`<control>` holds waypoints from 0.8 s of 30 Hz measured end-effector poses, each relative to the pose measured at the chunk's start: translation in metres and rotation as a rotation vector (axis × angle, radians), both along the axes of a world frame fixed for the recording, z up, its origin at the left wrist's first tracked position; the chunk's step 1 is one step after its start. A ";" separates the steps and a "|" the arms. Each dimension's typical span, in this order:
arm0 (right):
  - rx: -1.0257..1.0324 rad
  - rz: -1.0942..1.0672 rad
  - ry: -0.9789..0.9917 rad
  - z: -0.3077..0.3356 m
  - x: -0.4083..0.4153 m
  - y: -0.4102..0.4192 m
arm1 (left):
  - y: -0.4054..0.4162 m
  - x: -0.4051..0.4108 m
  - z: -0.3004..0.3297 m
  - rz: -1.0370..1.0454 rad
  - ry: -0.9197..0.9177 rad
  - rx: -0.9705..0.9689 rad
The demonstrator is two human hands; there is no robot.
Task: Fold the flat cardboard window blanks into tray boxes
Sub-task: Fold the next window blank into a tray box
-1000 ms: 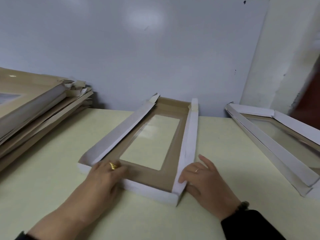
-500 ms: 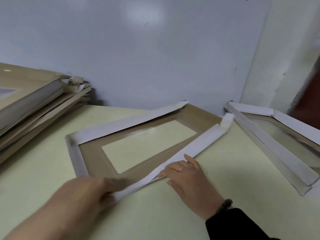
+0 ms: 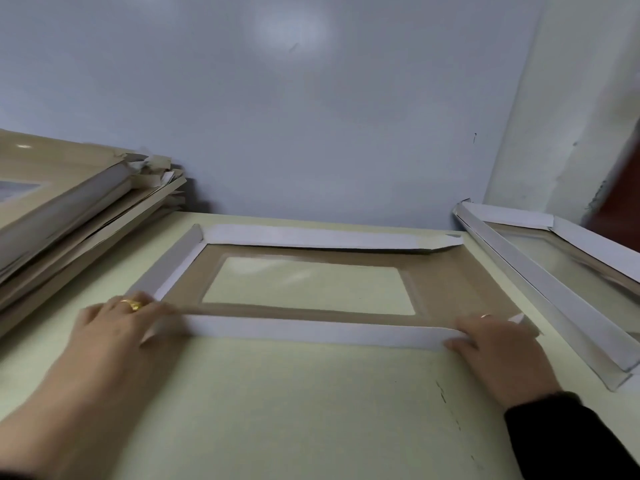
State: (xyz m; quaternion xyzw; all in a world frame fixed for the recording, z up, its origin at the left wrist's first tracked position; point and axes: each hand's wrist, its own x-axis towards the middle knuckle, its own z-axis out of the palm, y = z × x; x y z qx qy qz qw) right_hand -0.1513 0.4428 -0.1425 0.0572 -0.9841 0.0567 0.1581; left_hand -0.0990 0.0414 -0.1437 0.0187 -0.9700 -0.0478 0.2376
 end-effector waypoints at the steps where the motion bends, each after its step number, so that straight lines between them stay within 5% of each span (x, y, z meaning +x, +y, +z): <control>1: 0.029 0.032 -0.001 0.002 0.004 -0.012 | 0.016 0.003 0.005 -0.027 0.013 0.030; 6: 0.095 0.353 0.185 0.003 0.031 -0.082 | 0.082 0.003 -0.009 -0.404 -0.145 0.192; 10: 0.172 0.487 0.202 0.003 0.053 -0.108 | 0.109 0.007 -0.016 -0.632 -0.101 -0.018; 17: 0.055 0.600 0.140 0.010 0.057 -0.070 | 0.084 -0.017 -0.029 -0.518 -0.066 -0.011; 24: -0.139 0.596 -0.214 0.002 0.040 -0.023 | 0.050 -0.020 -0.016 -0.467 -0.171 0.342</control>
